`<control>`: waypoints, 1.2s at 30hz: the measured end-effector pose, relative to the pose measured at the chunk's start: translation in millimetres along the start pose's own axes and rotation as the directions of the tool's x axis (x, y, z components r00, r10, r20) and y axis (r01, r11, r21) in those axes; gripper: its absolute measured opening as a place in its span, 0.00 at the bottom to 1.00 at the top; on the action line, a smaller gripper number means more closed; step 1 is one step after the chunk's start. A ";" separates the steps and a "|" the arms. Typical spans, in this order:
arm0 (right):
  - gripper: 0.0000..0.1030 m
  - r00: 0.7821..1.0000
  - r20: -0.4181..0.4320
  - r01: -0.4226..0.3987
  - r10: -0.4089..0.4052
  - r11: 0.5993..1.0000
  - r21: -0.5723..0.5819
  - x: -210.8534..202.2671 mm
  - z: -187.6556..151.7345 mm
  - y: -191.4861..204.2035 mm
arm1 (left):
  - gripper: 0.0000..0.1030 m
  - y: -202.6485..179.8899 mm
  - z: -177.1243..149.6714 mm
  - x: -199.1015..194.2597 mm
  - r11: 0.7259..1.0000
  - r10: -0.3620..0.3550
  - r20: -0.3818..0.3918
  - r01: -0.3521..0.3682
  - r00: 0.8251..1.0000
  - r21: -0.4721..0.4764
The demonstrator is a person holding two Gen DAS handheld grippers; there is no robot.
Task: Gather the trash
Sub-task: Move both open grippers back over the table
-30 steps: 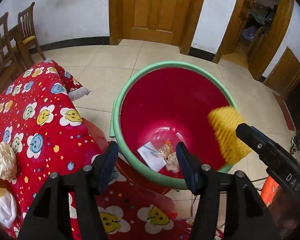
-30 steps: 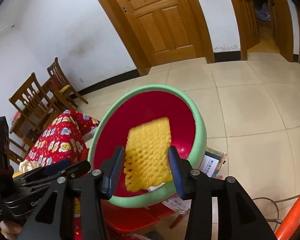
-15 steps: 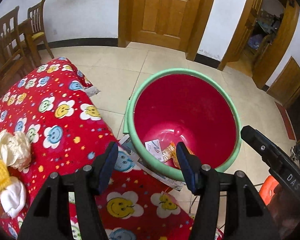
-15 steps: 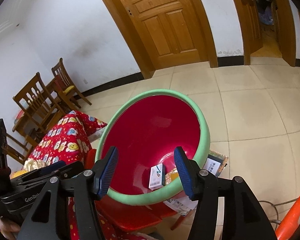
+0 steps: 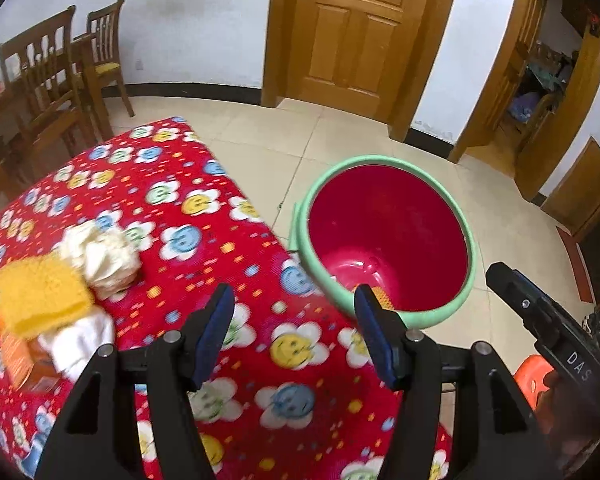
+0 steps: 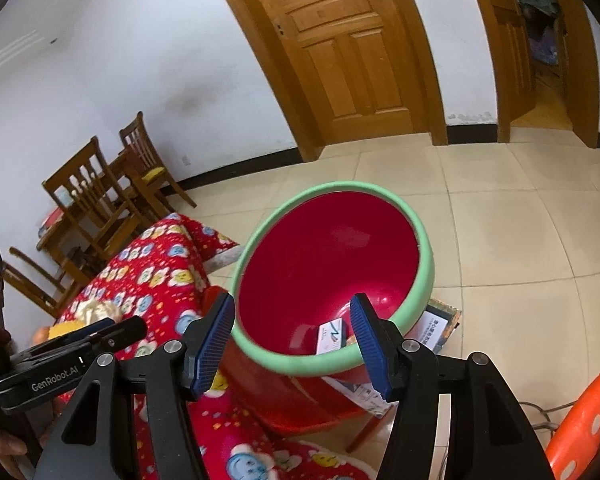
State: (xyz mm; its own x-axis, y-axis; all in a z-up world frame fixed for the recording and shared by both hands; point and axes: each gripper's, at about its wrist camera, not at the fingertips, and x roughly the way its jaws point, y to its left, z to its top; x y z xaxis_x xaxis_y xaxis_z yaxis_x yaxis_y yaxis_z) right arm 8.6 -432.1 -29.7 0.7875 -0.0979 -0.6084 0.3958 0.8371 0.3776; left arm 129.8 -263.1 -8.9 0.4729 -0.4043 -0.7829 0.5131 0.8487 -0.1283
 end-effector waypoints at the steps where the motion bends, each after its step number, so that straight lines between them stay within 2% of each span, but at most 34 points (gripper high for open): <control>1: 0.60 1.000 0.000 -0.003 0.003 1.000 -0.004 -2.2 -0.9 1.5 | 0.60 3.9 -3.4 -5.8 1.000 0.004 0.005 -0.004 1.000 -0.006; 10: 0.61 0.999 0.000 -0.054 0.055 0.997 -0.046 -21.7 -11.6 32.6 | 0.61 44.6 -27.6 -53.5 0.995 0.067 0.040 -0.064 0.997 -0.077; 18: 0.61 0.995 -0.025 -0.097 0.095 0.991 -0.087 -30.1 -25.2 59.4 | 0.61 87.7 -46.1 -78.5 0.977 0.147 0.054 -0.137 0.988 -0.162; 27: 0.62 0.991 -0.061 -0.125 0.118 0.984 -0.127 -27.6 -36.0 83.5 | 0.61 131.8 -62.5 -85.4 0.952 0.212 0.045 -0.196 0.976 -0.236; 36: 0.62 0.988 -0.099 -0.135 0.121 0.979 -0.151 -14.3 -43.0 101.4 | 0.61 170.5 -67.8 -65.0 0.917 0.256 -0.011 -0.246 0.967 -0.313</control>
State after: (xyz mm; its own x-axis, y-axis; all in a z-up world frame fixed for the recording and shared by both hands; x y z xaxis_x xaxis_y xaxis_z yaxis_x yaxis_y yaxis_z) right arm 17.2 -322.6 -12.7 0.7791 0.0578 -0.6242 0.2101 0.9140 0.3469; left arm 137.9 -69.0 -21.2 0.5804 -0.1701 -0.7964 0.1298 0.9848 -0.1157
